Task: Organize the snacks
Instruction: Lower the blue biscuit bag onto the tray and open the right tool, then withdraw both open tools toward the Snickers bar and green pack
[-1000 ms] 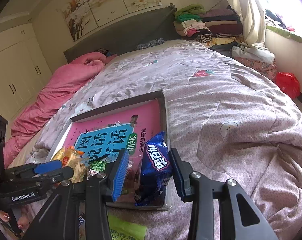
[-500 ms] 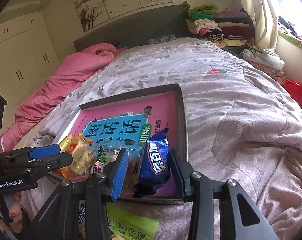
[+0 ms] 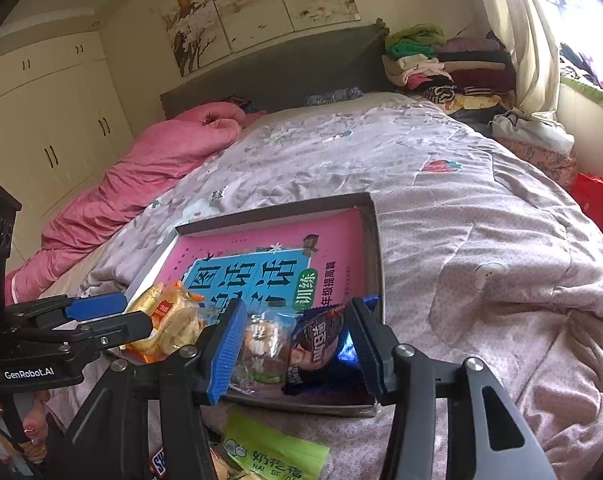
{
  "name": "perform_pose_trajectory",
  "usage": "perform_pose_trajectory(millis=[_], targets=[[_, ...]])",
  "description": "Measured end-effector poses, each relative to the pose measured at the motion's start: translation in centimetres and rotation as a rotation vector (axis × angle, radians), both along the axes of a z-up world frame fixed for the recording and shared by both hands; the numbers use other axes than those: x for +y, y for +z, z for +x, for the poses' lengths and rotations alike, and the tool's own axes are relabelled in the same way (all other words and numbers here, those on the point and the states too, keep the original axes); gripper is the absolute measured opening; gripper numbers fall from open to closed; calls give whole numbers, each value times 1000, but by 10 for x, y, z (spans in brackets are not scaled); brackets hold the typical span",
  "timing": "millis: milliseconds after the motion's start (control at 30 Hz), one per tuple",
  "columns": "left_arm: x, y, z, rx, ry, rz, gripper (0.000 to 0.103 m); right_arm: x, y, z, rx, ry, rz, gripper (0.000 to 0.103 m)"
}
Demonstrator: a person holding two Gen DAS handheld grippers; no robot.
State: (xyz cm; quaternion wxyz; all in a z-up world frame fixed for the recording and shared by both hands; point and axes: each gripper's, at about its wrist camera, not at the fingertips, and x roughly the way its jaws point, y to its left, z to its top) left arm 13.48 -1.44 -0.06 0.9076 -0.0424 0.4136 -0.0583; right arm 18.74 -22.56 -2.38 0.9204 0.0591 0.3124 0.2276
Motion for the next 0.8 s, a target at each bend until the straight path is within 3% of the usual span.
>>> perform_pose_trajectory(millis=[800], targets=[[3,4,-25,19,-31,4,63,2,15,-32,-37,101,31,58]])
